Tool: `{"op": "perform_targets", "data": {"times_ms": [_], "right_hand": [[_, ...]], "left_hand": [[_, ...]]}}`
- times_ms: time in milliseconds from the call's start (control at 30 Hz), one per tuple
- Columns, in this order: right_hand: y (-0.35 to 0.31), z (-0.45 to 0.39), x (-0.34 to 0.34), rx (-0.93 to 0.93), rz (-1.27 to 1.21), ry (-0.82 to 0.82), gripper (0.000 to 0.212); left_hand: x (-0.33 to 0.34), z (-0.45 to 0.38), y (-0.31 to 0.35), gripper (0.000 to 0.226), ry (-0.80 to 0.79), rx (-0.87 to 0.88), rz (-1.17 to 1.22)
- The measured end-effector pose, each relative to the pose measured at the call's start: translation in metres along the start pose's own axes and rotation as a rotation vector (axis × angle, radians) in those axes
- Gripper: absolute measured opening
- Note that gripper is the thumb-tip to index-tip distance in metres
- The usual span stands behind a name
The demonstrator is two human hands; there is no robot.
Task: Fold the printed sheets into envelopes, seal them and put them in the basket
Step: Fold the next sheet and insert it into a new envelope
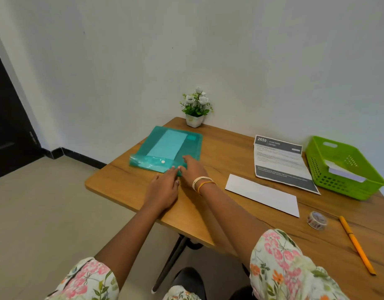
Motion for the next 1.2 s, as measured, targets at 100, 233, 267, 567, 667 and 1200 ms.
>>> {"op": "perform_targets", "data": {"times_ms": [100, 233, 267, 567, 667, 1200], "right_hand": [[0.007, -0.01, 0.002, 0.029, 0.115, -0.039, 0.052], [0.024, -0.013, -0.006, 0.107, 0.133, -0.097, 0.058], [0.028, -0.013, -0.009, 0.129, 0.114, -0.123, 0.056], [0.062, 0.028, -0.053, 0.066, 0.096, -0.023, 0.026], [0.068, 0.052, -0.062, -0.037, 0.237, 0.025, 0.026], [0.062, 0.07, -0.05, -0.055, 0.329, 0.076, 0.025]], "left_hand": [[-0.004, 0.001, -0.009, 0.039, 0.059, -0.042, 0.115], [-0.006, 0.0, -0.006, 0.035, 0.118, -0.015, 0.191], [-0.007, 0.0, -0.003, 0.034, 0.141, 0.013, 0.174], [-0.014, 0.005, 0.009, 0.039, 0.273, 0.12, -0.045], [-0.02, 0.007, 0.012, 0.044, 0.311, 0.094, 0.007], [-0.015, 0.005, -0.004, 0.022, 0.174, -0.148, 0.267]]}}
Point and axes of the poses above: each hand's wrist, its own z-axis away from the middle knuckle, its own x-axis out of the palm, y = z × x, the point moved 5 cm from there along -z, towards the middle knuckle, and after that the axes turned 10 degrees about x, right-handed, at the moved point
